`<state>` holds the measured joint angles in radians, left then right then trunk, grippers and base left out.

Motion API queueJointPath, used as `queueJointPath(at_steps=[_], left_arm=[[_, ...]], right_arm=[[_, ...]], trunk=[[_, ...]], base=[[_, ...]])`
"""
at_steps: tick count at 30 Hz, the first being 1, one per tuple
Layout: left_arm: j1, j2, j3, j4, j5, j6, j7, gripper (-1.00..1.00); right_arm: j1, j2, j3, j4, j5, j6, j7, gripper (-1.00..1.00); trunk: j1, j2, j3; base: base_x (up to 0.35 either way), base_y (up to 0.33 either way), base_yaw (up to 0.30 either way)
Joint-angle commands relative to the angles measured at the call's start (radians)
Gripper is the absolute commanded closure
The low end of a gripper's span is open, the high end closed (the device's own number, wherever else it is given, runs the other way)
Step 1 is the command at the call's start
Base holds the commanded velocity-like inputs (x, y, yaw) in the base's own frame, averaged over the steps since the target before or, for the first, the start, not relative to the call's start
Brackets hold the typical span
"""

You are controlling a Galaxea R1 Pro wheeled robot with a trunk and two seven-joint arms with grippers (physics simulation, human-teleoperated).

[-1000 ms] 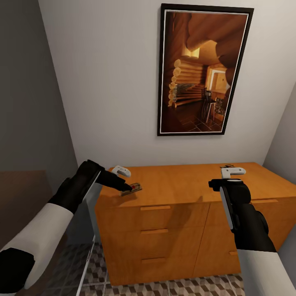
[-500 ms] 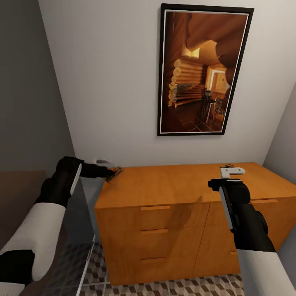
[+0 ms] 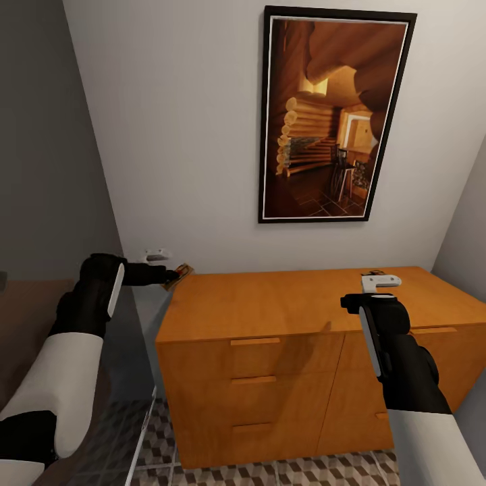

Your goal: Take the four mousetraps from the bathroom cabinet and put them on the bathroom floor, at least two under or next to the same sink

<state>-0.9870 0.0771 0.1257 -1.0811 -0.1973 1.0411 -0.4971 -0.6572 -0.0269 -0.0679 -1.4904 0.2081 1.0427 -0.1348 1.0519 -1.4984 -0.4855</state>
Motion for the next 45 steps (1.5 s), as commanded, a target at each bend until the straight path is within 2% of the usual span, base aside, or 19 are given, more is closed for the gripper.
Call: queueJointPath(at_steps=[1, 4, 11, 27, 45], left_arm=[[-0.001, 0.0, 0.002, -0.001, -0.009, 0.003, 0.001, 1.0], [-0.001, -0.001, 0.004, -0.001, -0.005, 0.003, 0.049, 1.0], [-0.001, -0.002, 0.004, -0.001, 0.005, 0.005, 0.085, 1.0], [-0.001, -0.001, 0.001, -0.001, 0.014, 0.006, 0.09, 1.0], [-0.001, -0.002, 0.0, 0.005, 0.05, 0.006, 0.089, 1.0]], right_arm=[[-0.001, 0.0, 0.001, -0.001, 0.001, 0.005, -0.002, -1.0], [-0.001, 0.0, 0.0, -0.001, 0.001, 0.005, -0.002, -1.0], [-0.001, 0.0, -0.001, -0.001, -0.001, 0.005, -0.001, -1.0], [-0.001, -0.005, -0.001, -0.001, -0.001, 0.005, 0.0, -1.0], [-0.001, -0.008, -0.003, -0.001, -0.001, 0.005, 0.001, -1.0]], trunk=[[0.0, -0.001, -0.001], [0.0, -0.001, -0.001], [0.0, -0.001, -0.001], [0.0, -0.001, -0.001], [0.0, -0.001, -0.001]], base=[[0.0, 0.0, 0.0], [0.0, 0.0, 0.0], [0.0, 0.0, 0.0], [0.0, 0.0, 0.0], [0.044, -0.051, 0.0]])
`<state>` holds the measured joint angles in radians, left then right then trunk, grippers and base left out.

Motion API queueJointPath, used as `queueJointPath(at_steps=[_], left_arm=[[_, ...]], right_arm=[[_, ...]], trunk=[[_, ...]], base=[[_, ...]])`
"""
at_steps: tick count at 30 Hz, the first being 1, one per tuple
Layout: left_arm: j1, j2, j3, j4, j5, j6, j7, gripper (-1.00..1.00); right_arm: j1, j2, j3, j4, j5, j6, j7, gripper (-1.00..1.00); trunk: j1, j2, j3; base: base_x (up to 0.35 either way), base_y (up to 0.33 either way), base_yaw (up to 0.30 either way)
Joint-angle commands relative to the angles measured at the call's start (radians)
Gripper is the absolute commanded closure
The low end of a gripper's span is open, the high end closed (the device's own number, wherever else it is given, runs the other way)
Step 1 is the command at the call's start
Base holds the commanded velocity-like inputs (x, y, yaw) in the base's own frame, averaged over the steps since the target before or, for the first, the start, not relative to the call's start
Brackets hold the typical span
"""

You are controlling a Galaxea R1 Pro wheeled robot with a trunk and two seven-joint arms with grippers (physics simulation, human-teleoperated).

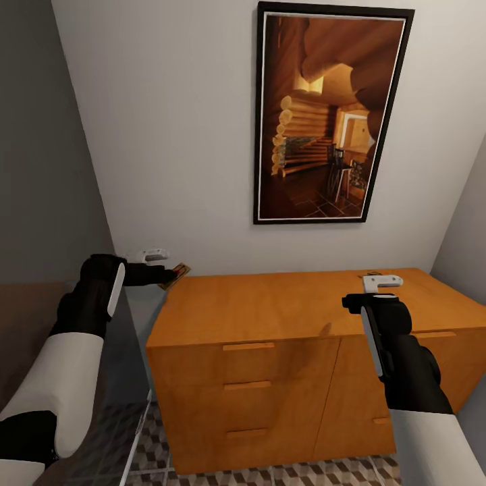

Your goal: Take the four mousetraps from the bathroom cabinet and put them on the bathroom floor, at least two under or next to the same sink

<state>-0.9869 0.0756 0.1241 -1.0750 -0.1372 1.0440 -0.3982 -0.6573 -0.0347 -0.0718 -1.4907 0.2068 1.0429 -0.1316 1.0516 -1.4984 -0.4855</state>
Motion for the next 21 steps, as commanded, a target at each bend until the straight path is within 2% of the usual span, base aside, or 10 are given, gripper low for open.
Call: queueJointPath(at_steps=[1, 21], left_arm=[[-0.001, 0.0, 0.001, -0.001, -0.01, 0.003, -0.01, 1.0], [-0.001, -0.005, 0.002, 0.003, -0.009, 0.001, -0.01, 1.0]], right_arm=[[-0.001, -0.001, 0.0, -0.001, 0.0, 0.004, -0.002, -1.0], [-0.001, -0.002, 0.0, -0.003, 0.003, 0.004, -0.002, -1.0]], trunk=[[0.0, -0.001, -0.001], [0.0, -0.001, -0.001]], base=[[0.161, -0.206, 0.0], [0.205, -0.187, 0.0]])
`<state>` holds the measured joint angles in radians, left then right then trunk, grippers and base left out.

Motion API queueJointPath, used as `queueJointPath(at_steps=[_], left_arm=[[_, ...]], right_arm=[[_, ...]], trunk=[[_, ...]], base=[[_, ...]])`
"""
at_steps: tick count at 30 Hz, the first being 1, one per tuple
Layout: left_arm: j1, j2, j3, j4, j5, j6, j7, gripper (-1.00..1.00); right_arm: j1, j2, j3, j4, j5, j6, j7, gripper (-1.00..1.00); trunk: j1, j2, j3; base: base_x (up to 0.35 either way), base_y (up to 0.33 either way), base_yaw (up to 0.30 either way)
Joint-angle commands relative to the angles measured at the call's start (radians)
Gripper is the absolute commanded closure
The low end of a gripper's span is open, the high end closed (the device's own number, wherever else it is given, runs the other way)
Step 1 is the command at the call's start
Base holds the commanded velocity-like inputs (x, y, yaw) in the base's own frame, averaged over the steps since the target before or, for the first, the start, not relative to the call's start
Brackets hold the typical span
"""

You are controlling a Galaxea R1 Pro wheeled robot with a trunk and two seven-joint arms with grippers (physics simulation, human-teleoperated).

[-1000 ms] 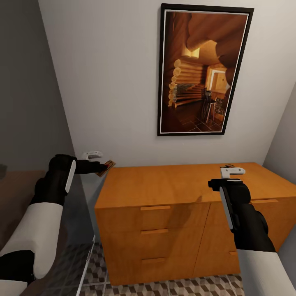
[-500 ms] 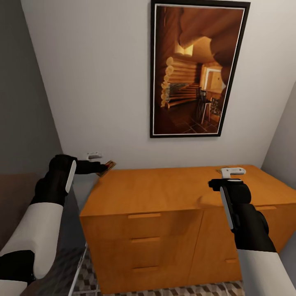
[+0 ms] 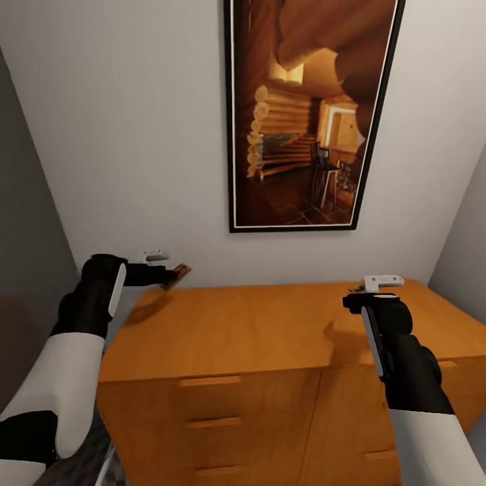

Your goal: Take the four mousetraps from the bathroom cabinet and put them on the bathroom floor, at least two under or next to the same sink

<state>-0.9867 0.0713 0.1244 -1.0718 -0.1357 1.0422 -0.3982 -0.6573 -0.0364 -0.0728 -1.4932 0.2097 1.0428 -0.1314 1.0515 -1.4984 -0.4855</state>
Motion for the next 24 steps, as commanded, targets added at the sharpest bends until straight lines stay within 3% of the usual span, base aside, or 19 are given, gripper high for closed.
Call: queueJointPath(at_steps=[1, 24], left_arm=[[-0.001, -0.001, 0.001, -0.001, -0.011, 0.003, -0.01, 1.0], [-0.001, -0.011, -0.002, 0.028, -0.012, 0.004, -0.01, 1.0]], right_arm=[[-0.001, 0.0, 0.001, -0.001, 0.0, 0.004, -0.002, -1.0], [-0.001, -0.001, -0.002, 0.004, -0.002, 0.004, -0.002, -1.0]], trunk=[[0.0, -0.001, -0.001], [0.0, -0.001, -0.001]], base=[[0.168, -0.127, 0.0], [0.02, -0.016, 0.0]])
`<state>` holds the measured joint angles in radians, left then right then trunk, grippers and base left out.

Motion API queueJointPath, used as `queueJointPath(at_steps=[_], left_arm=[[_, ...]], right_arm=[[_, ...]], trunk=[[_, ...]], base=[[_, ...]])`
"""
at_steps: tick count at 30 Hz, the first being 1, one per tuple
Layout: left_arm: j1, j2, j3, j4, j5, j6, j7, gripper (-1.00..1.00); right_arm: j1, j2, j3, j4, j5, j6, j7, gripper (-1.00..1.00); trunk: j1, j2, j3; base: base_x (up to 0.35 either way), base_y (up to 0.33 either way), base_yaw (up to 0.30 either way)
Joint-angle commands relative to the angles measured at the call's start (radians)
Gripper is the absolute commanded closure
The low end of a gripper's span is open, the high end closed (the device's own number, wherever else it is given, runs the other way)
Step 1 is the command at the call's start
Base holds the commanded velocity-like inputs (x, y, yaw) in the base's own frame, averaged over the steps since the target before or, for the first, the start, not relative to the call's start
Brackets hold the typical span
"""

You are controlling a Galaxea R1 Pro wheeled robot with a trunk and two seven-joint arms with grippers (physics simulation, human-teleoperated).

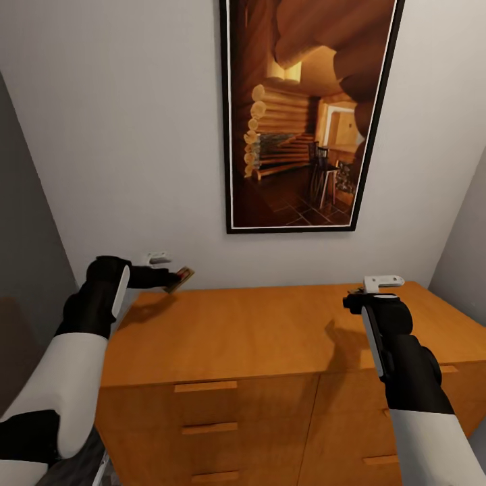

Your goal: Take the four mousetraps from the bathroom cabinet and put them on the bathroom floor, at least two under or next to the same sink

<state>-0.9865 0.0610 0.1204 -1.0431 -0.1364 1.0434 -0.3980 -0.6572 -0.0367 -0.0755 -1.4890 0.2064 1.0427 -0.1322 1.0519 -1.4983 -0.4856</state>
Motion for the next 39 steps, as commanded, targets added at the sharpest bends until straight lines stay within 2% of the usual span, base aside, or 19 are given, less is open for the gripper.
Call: queueJointPath(at_steps=[1, 5, 9, 20, 21, 26, 30, 39], left_arm=[[-0.001, -0.003, 0.001, 0.004, -0.011, 0.003, -0.01, 1.0], [-0.001, -0.023, 0.0, 0.038, -0.013, 0.002, -0.01, 1.0], [-0.001, -0.042, -0.002, 0.068, -0.014, 0.0, -0.01, 1.0], [-0.001, -0.054, -0.002, 0.08, -0.013, -0.003, -0.01, 1.0], [-0.001, -0.054, -0.002, 0.08, -0.013, -0.003, -0.01, 1.0], [-0.001, -0.055, -0.002, 0.08, -0.014, -0.003, -0.01, 1.0], [-0.001, -0.055, -0.002, 0.078, -0.014, -0.003, -0.01, 1.0], [-0.001, -0.056, -0.002, 0.08, -0.014, -0.004, -0.009, 1.0]], right_arm=[[-0.001, 0.0, 0.0, 0.003, 0.0, 0.005, -0.002, -1.0], [-0.007, 0.0, -0.004, 0.038, 0.0, 0.005, -0.008, -1.0], [-0.049, 0.001, -0.005, 0.068, 0.002, 0.005, -0.012, -1.0], [-0.28, 0.006, -0.006, 0.143, 0.0, 0.005, -0.013, -1.0], [-0.316, 0.008, -0.006, 0.169, -0.001, 0.005, -0.014, -1.0], [-0.402, 0.011, -0.015, 0.268, -0.002, 0.005, -0.014, -1.0], [-0.477, 0.012, -0.062, 0.398, -0.002, 0.005, -0.014, -1.0], [-0.534, 0.012, -0.091, 0.564, -0.002, 0.005, -0.013, -1.0]], trunk=[[0.0, -0.001, -0.001], [0.0, -0.001, -0.001], [0.0, -0.001, -0.001], [0.0, -0.001, -0.001], [0.0, -0.001, -0.001], [0.0, -0.001, -0.001], [0.0, -0.001, -0.001], [0.0, -0.001, -0.001]], base=[[0.0, 0.0, 0.0], [0.0, 0.0, 0.0], [0.0, 0.0, 0.0], [0.0, 0.0, 0.0], [0.0, 0.0, 0.0], [0.0, 0.0, 0.0], [0.0, 0.0, 0.0], [0.0, 0.0, 0.0]])
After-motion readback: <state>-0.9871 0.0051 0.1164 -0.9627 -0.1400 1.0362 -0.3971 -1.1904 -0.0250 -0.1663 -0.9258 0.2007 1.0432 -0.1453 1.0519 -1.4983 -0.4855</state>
